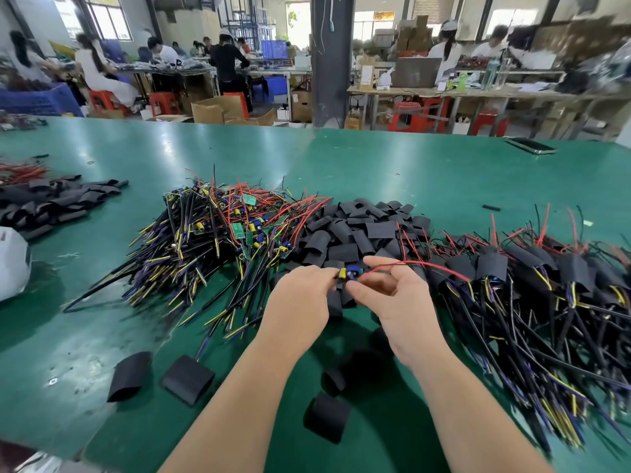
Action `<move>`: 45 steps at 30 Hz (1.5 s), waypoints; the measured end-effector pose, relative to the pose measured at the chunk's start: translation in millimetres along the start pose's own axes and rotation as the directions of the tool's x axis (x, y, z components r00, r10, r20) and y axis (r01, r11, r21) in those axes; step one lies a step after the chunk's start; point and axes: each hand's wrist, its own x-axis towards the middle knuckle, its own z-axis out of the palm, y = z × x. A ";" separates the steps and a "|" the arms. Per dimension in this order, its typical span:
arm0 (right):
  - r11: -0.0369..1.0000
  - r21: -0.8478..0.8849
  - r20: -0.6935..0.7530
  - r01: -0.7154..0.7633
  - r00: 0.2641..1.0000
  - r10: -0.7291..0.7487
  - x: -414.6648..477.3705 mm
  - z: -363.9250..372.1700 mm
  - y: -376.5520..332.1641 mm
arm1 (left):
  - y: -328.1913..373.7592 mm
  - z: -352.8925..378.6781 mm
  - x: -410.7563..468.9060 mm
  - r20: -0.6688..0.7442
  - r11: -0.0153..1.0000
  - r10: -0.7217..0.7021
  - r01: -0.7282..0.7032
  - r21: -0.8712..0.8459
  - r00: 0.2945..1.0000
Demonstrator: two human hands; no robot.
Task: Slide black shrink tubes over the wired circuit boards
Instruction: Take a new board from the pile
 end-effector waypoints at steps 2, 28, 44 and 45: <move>0.998 -0.060 0.067 -0.002 0.998 0.006 -0.5 2.1 2.9 | 1.6 0.1 -3.3 -0.066 0.999 -0.044 0.046 0.022 0.997; 0.979 -0.194 -0.112 0.058 0.990 -0.081 6.5 -17.9 -10.6 | -10.6 -9.3 -8.3 -0.431 0.994 -0.103 0.113 -0.003 0.896; 0.443 0.896 -0.126 0.000 0.959 0.254 5.2 -29.7 -39.4 | -6.5 -12.9 -8.8 -0.487 0.969 -0.239 0.240 -0.062 0.840; 0.440 0.898 -0.108 -0.013 0.962 0.250 4.4 -27.0 -39.3 | -6.9 -13.1 -8.7 -0.486 0.970 -0.236 0.237 -0.061 0.841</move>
